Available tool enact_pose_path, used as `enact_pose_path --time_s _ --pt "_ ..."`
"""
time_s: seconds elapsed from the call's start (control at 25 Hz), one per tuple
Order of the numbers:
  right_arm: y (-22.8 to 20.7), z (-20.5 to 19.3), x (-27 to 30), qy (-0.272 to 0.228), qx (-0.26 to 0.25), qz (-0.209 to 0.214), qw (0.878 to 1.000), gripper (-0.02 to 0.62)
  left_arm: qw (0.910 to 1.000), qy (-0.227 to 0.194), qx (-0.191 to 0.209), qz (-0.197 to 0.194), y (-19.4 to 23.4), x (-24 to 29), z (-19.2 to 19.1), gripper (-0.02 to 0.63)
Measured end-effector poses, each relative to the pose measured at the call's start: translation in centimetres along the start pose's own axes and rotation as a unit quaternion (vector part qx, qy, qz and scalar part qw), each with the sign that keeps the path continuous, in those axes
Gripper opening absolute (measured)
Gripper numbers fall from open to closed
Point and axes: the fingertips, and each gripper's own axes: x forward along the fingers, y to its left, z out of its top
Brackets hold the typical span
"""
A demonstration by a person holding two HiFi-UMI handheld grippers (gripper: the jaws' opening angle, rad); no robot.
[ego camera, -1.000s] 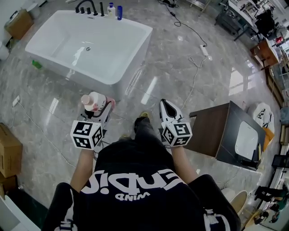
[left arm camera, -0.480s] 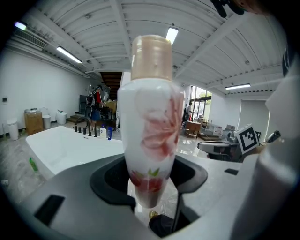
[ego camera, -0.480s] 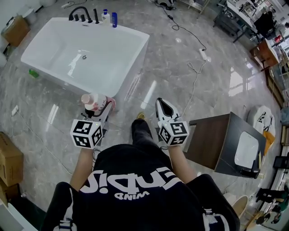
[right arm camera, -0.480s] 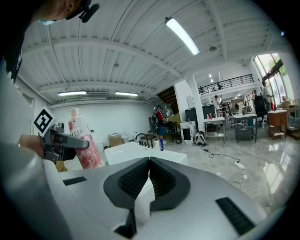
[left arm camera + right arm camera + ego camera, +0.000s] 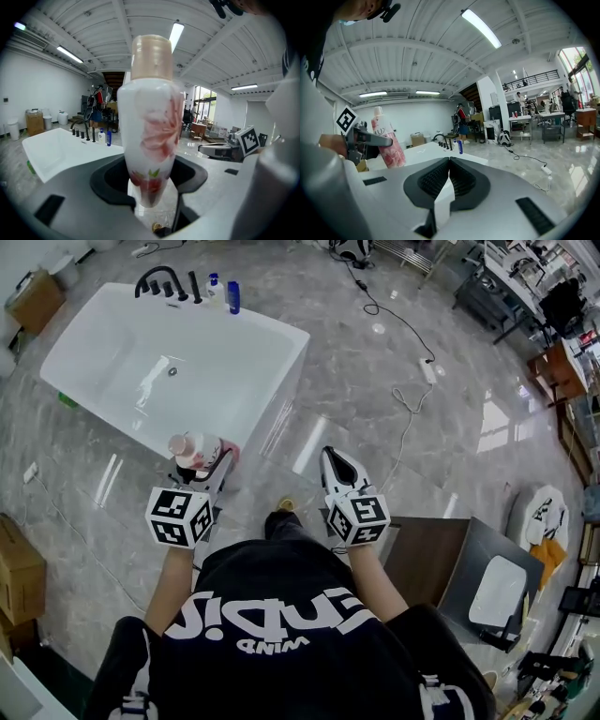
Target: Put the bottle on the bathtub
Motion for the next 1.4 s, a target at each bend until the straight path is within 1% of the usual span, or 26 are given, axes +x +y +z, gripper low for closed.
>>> enact_pose_path --time_s 0.12,0.28,0.44,0.64,0.96,1.12,1.4 --pt "-2.3 1.3 2.3 0.002 -0.006 0.012 1.0 0.025 0.9999 -0.002 -0.003 0.011 0.5 2.8 1.4 0.235" --pt "-4.7 2.1 4.4 0.007 -0.012 0.026 1.0 0.025 0.9996 -0.003 -0.007 0.025 0.9 5.4 2.5 0.235" --pt "-6.7 3.4 6.6 0.003 -0.01 0.029 1.0 0.025 0.9994 -0.007 -0.005 0.033 1.7 7.9 4.0 0.235" --pt "-8.9 4.0 9.4 0.004 -0.008 0.028 1.0 0.025 0.9991 -0.01 -0.002 0.04 3.0 10.7 5.4 0.235" --pt "-13.1 5.6 15.3 0.005 -0.009 0.018 1.0 0.025 0.9986 -0.011 -0.006 0.051 6.6 17.4 7.4 0.235" --pt "-15.3 6.6 19.7 0.006 -0.01 0.013 1.0 0.025 0.9987 -0.01 -0.004 0.049 8.9 21.1 8.7 0.235" --pt "-17.1 7.6 27.0 0.017 -0.011 0.027 0.999 0.025 0.9981 0.0 -0.017 0.059 13.4 27.2 9.8 0.235"
